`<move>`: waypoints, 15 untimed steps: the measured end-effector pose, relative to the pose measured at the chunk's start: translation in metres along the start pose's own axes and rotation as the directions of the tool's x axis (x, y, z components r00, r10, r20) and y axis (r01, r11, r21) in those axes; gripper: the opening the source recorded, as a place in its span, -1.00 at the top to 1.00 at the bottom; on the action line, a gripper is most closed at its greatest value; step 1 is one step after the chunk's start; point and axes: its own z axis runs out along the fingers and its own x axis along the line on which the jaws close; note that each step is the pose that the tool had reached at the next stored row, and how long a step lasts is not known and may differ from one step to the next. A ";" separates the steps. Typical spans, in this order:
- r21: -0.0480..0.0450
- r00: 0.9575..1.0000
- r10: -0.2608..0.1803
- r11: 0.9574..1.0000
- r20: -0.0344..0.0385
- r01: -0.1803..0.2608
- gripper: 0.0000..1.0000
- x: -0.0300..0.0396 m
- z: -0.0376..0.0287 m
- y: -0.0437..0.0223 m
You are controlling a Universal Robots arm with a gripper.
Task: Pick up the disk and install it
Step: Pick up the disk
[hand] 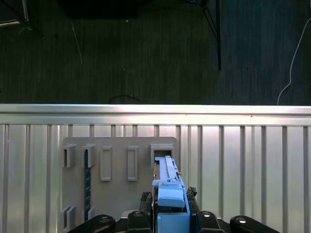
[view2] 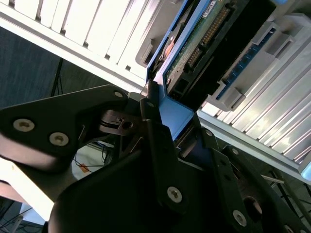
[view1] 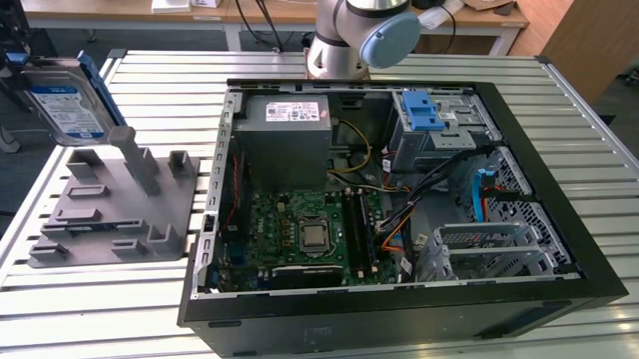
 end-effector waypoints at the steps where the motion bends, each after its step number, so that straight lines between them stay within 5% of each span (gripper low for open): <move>1: 0.000 1.000 0.000 1.000 0.000 0.000 0.27 0.0000 -0.0005 0.0000; 15: 0.000 1.000 0.000 1.000 0.000 0.000 0.27 0.0000 -0.0021 0.0000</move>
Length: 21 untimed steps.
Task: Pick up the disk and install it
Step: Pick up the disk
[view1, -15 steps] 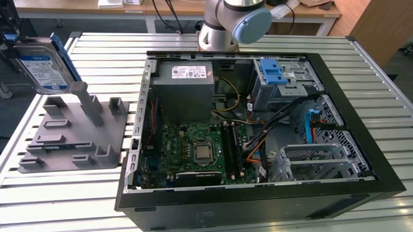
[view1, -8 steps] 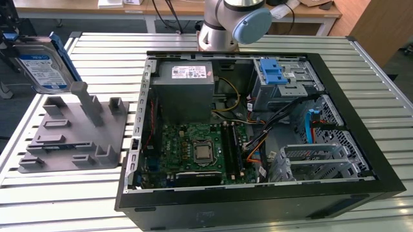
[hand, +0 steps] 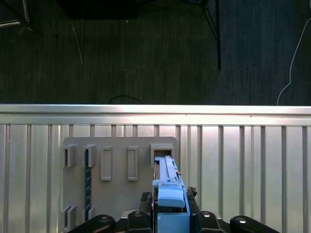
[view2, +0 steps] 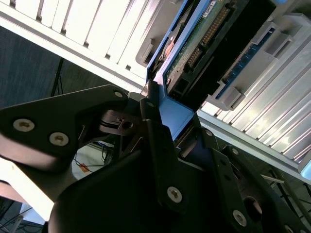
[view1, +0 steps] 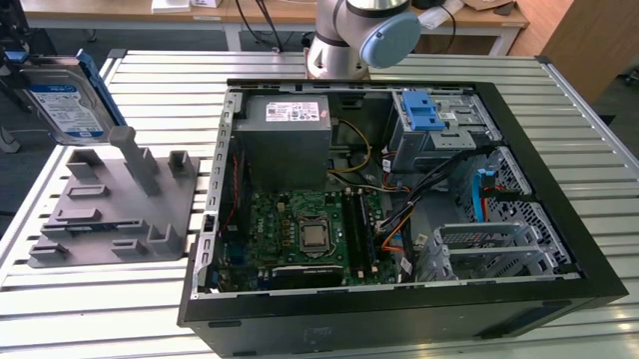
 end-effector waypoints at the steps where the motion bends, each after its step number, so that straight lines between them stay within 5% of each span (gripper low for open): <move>1: 0.000 1.000 0.000 1.000 0.000 0.000 0.27 0.0000 0.0000 0.0000; 6: 0.000 1.000 0.000 1.000 0.000 0.000 0.27 -0.0001 -0.0032 0.0000; 21: 0.000 1.000 0.000 1.000 0.000 0.000 0.27 -0.0004 -0.0289 0.0002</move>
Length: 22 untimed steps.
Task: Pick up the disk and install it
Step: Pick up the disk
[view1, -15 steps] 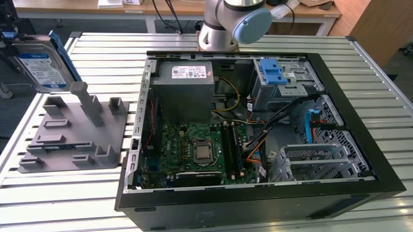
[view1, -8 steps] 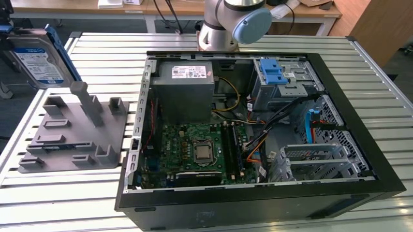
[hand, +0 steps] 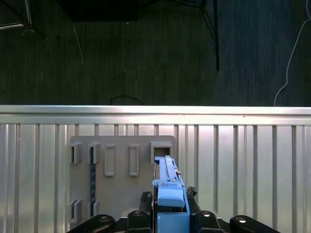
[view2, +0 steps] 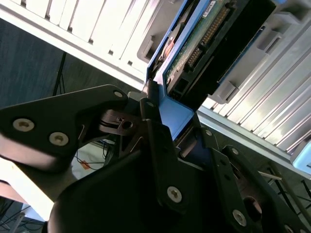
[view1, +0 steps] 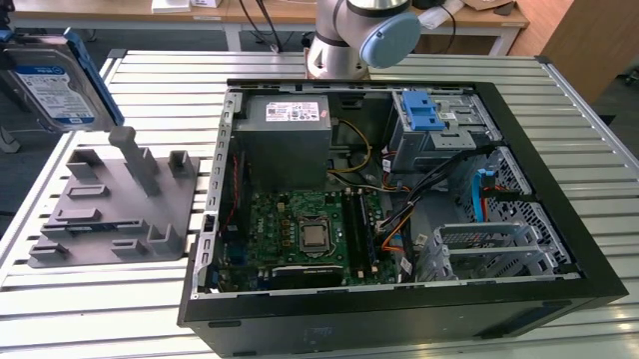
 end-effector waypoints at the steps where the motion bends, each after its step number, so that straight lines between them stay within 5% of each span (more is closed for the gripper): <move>1: 0.000 1.000 0.000 1.000 0.000 0.000 0.27 0.0000 -0.0011 0.0000; 22: 0.000 1.000 0.000 1.000 0.000 0.000 0.27 -0.0003 -0.0223 0.0002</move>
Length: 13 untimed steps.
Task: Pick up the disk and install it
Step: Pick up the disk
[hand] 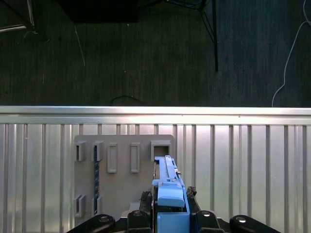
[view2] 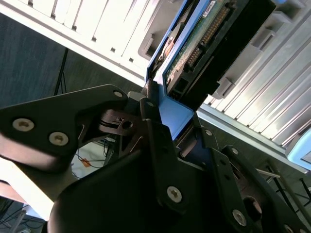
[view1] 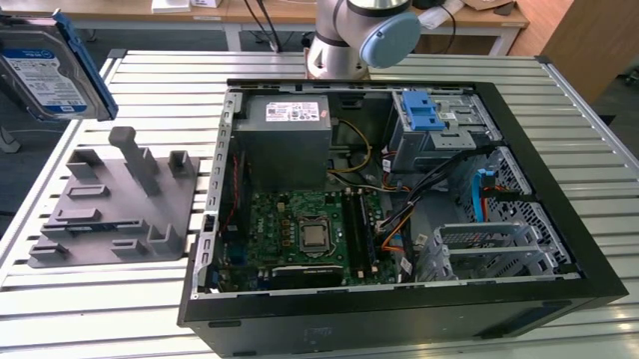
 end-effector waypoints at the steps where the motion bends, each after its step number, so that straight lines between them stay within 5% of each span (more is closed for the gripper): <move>1: 0.000 1.000 0.000 1.000 0.000 0.000 0.27 0.0000 -0.0010 0.0000; 13: 0.000 1.000 0.000 1.000 0.000 0.000 0.27 -0.0001 -0.0106 0.0001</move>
